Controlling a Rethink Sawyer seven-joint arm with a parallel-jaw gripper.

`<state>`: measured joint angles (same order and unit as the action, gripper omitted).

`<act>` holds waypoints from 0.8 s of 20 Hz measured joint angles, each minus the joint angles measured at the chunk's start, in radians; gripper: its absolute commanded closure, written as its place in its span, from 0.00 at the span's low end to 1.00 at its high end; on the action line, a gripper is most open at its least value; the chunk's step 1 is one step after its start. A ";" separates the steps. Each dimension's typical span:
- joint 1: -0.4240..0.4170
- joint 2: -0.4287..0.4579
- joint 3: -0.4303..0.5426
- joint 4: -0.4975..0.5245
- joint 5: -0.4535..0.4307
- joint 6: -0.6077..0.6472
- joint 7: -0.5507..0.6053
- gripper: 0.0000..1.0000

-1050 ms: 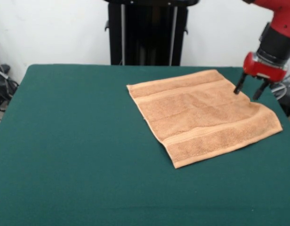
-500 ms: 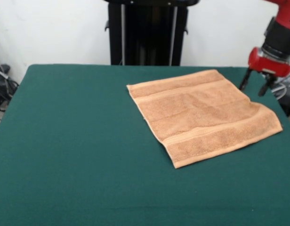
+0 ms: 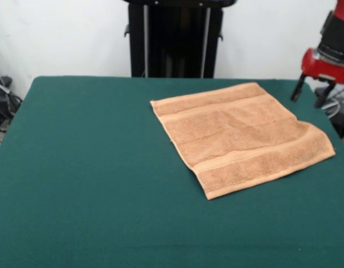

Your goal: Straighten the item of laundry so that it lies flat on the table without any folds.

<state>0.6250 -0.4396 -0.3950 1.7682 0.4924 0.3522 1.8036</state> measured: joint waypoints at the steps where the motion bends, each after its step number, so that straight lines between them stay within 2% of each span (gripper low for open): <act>1: -0.002 -0.005 0.000 0.001 0.000 0.002 0.000 0.00; 10: -0.044 -0.058 -0.024 0.004 -0.008 0.070 0.000 0.00; 16: -0.079 -0.091 -0.057 0.004 -0.047 0.146 0.000 0.00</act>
<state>0.5464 -0.5307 -0.4524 1.7722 0.4452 0.4979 1.8036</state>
